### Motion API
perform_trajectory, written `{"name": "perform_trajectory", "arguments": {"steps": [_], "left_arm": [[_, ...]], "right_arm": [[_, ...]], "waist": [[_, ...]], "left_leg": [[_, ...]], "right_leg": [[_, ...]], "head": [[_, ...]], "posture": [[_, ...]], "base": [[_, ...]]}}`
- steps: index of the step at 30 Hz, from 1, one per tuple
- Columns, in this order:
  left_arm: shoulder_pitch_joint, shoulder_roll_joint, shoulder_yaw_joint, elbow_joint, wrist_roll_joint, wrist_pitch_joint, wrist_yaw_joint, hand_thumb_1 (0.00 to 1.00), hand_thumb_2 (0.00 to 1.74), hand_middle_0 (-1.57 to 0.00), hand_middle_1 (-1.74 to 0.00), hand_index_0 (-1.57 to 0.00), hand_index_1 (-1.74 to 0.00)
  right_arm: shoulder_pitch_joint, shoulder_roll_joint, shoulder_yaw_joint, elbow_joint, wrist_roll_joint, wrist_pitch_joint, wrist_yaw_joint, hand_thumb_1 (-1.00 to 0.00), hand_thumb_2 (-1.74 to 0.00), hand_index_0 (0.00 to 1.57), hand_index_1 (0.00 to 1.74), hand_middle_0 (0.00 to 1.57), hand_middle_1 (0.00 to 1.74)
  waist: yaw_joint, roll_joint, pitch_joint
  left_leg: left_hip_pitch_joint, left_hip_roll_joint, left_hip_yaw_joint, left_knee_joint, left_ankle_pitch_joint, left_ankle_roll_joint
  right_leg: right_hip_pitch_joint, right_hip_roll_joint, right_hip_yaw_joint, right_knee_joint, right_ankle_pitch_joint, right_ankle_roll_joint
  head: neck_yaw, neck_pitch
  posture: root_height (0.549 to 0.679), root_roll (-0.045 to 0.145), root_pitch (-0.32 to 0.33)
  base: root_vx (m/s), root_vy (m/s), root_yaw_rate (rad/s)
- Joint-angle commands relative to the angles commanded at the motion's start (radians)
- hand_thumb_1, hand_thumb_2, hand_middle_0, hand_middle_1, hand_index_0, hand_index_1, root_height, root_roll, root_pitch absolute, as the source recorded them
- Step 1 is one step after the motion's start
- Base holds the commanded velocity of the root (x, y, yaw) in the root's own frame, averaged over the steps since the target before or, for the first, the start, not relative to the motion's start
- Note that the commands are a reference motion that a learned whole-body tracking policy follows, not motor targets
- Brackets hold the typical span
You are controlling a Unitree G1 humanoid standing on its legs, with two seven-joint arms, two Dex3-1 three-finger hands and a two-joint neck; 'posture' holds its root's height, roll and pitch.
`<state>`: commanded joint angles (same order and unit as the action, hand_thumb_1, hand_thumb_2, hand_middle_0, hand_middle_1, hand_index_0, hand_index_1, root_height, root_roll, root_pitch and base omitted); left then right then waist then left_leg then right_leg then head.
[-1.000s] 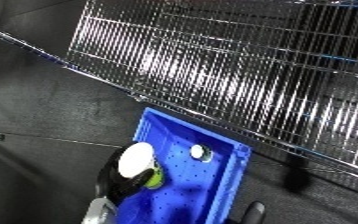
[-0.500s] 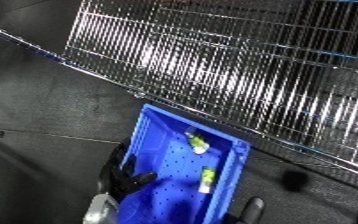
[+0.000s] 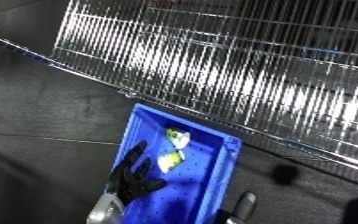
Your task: Pick up the object and place it into the box
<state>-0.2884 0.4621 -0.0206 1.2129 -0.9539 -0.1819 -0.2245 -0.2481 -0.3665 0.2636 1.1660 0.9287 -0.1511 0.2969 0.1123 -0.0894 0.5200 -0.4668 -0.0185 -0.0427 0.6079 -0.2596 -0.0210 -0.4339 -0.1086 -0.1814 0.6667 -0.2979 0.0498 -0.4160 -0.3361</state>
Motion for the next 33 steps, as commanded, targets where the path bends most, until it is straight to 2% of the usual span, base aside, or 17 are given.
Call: {"name": "perform_trajectory", "arguments": {"steps": [5,10,18,21,27,31,33], "left_arm": [[0.01,-0.036,-0.055,-0.036,0.051,0.021,0.017,0.0,0.0,0.0,0.0,0.0,0.0],[0.019,-0.065,-0.107,-0.056,0.122,0.014,0.04,0.0,0.0,0.0,0.0,0.0,0.0],[0.055,-0.101,-0.182,-0.122,0.166,0.008,0.095,0.0,0.0,0.0,0.0,0.0,0.0],[0.06,-0.105,-0.193,-0.125,0.176,0.016,0.108,0.0,0.0,0.0,0.0,0.0,0.0],[0.074,-0.1,-0.195,-0.144,0.186,0.024,0.116,0.0,0.0,0.0,0.0,0.0,0.0],[0.089,-0.09,-0.197,-0.186,0.194,0.041,0.132,0.0,0.0,0.0,0.0,0.0,0.0],[0.1,-0.084,-0.198,-0.211,0.198,0.049,0.142,0.0,0.0,0.0,0.0,0.0,0.0]], "right_arm": [[-0.038,-0.022,-0.012,-0.015,-0.004,0.018,-0.023,0.0,0.0,0.0,0.0,0.0,0.0],[-0.063,-0.04,-0.019,-0.029,-0.014,0.014,-0.039,0.0,0.0,0.0,0.0,0.0,0.0],[-0.07,-0.069,-0.034,-0.065,-0.059,0.014,-0.048,0.0,0.0,0.0,0.0,0.0,0.0],[-0.08,-0.073,-0.033,-0.065,-0.076,0.014,-0.043,0.0,0.0,0.0,0.0,0.0,0.0],[-0.089,-0.081,-0.015,-0.099,-0.118,-0.006,-0.034,0.0,0.0,0.0,0.0,0.0,0.0],[-0.093,-0.097,0.021,-0.196,-0.161,0.003,-0.025,0.0,0.0,0.0,0.0,0.0,0.0],[-0.09,-0.109,0.043,-0.283,-0.166,0.028,-0.013,0.0,0.0,0.0,0.0,0.0,0.0]], "waist": [[-0.017,0.032,0.0],[-0.028,0.063,0.0],[-0.051,0.111,0.0],[-0.058,0.119,0.0],[-0.069,0.121,0.0],[-0.075,0.116,0.0],[-0.079,0.112,0.0]], "left_leg": [[-0.005,0.0,0.015,0.016,-0.002,-0.0012],[-0.006,0.001,0.027,0.01,0.006,-0.0016],[0.005,-0.005,0.034,-0.006,0.016,-0.0014],[0.011,-0.006,0.038,-0.008,0.015,-0.0021],[0.018,0.0,0.05,0.004,0.003,-0.0032],[0.017,0.001,0.057,0.018,-0.007,-0.0035],[0.017,0.002,0.06,0.021,-0.01,-0.0043]], "right_leg": [[-0.016,0.0001,0.015,-0.001,0.018,0.0057],[-0.031,-0.0037,0.025,-0.001,0.036,0.0147],[-0.05,-0.0139,0.035,0.025,0.04,0.0218],[-0.052,-0.0163,0.039,0.03,0.04,0.0216],[-0.053,-0.016,0.048,0.032,0.042,0.0217],[-0.054,-0.0137,0.053,0.031,0.046,0.022],[-0.054,-0.0121,0.055,0.028,0.047,0.0217]], "head": [[0.174,0.011],[0.332,0.016],[0.502,0.043],[0.568,0.049],[0.651,0.058],[0.678,0.067],[0.675,0.069]], "posture": [[0.645,0.026,0.073],[0.645,0.026,0.076],[0.642,0.03,0.072],[0.642,0.032,0.069],[0.641,0.034,0.063],[0.642,0.035,0.063],[0.642,0.036,0.063]], "base": [[-0.035,0.04,-0.123],[-0.03,0.033,-0.099],[-0.011,0.064,-0.121],[-0.003,0.032,-0.094],[0.01,0.012,-0.113],[0.005,-0.006,-0.103],[-0.001,-0.011,-0.089]]}}
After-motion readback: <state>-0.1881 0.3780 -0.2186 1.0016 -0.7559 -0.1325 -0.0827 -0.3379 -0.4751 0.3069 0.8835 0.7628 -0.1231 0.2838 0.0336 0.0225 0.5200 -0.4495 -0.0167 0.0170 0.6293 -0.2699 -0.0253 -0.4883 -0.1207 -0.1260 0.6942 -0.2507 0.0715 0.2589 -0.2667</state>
